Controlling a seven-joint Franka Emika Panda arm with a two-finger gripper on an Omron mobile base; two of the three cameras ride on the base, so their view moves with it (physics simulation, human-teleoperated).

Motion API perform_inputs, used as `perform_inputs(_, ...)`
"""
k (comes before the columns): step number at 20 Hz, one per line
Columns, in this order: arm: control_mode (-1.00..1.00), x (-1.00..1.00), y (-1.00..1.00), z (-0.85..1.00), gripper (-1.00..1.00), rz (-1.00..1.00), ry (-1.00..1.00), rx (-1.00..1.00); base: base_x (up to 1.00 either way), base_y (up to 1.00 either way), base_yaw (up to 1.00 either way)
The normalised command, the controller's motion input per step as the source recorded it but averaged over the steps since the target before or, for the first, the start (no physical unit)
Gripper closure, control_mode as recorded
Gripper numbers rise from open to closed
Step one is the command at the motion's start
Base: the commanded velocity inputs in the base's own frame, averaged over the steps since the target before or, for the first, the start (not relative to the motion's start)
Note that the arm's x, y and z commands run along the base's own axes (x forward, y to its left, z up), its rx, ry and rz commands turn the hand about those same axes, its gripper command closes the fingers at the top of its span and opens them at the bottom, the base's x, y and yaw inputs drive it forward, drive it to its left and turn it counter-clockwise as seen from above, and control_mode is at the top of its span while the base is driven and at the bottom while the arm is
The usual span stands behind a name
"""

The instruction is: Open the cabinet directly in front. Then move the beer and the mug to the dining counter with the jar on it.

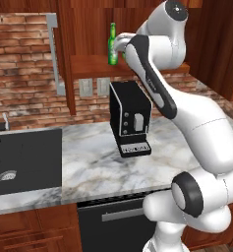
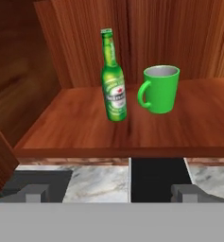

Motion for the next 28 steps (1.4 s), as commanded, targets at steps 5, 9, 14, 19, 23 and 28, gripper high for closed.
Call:
perform_inputs(5,-1.00,0.20,0.00,0.00,-1.00,0.00,-0.02,0.00,0.00,0.00,0.00)
perform_inputs(9,-1.00,0.35,0.00,0.00,-1.00,0.00,0.00,0.00,0.00,0.00,0.00)
perform_inputs(14,-1.00,0.48,0.00,0.00,-1.00,0.00,0.00,0.00,0.00,0.00,0.00)
perform_inputs(19,-1.00,0.54,0.00,0.00,-1.00,0.00,0.00,0.00,0.00,0.00,0.00)
perform_inputs(23,-1.00,0.58,0.00,0.00,-1.00,0.00,0.00,0.00,0.00,0.00,0.00)
perform_inputs(28,-1.00,0.57,0.07,0.00,-1.00,0.00,0.00,0.00,0.00,0.00,0.00)
